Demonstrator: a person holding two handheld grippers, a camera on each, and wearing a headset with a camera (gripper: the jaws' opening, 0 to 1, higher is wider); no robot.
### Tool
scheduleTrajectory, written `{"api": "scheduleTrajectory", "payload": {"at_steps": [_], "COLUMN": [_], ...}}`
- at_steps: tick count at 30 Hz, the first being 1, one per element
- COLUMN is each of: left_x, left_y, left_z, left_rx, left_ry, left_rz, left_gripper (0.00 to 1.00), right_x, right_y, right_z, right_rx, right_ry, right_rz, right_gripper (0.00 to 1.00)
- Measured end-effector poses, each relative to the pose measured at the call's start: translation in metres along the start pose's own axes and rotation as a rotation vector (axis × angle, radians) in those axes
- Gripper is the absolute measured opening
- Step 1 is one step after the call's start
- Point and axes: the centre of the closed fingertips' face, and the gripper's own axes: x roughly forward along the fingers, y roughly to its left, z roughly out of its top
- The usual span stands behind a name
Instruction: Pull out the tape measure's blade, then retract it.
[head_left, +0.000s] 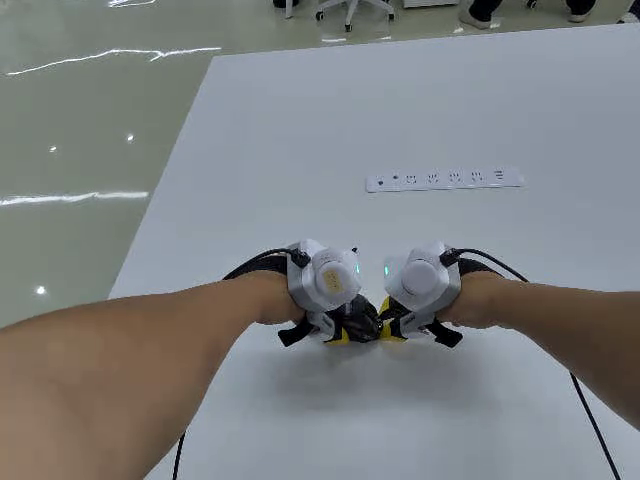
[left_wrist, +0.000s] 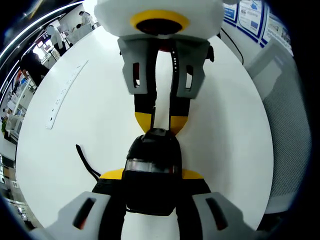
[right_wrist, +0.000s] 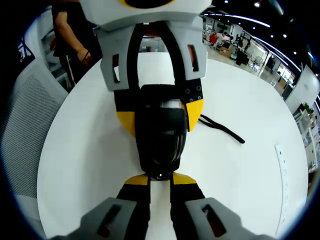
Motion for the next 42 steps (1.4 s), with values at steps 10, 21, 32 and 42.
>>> {"api": "scheduleTrajectory", "payload": {"at_steps": [10,21,32,42], "left_x": [0.0,-0.001,0.001,0.002], "left_y": [0.0,-0.001,0.0,0.001], "left_z": [-0.001,-0.001,0.0,0.0], "left_rx": [-0.007,0.014,0.025,0.012], "left_ry": [0.004,0.0,0.004,-0.003], "left_rz": [0.004,-0.001,-0.005,-0.006], "left_gripper": [0.34,0.34,0.34,0.34], "right_x": [0.0,-0.001,-0.009,-0.015], "right_y": [-0.001,0.0,0.0,0.001], "right_z": [-0.001,-0.003,-0.019,-0.03], "right_rx": [-0.003,-0.016,-0.003,0.002], "right_ry": [0.008,0.031,0.062,0.084], "right_rz": [-0.009,-0.022,-0.007,-0.008], "right_gripper": [0.13,0.11,0.11,0.11]}}
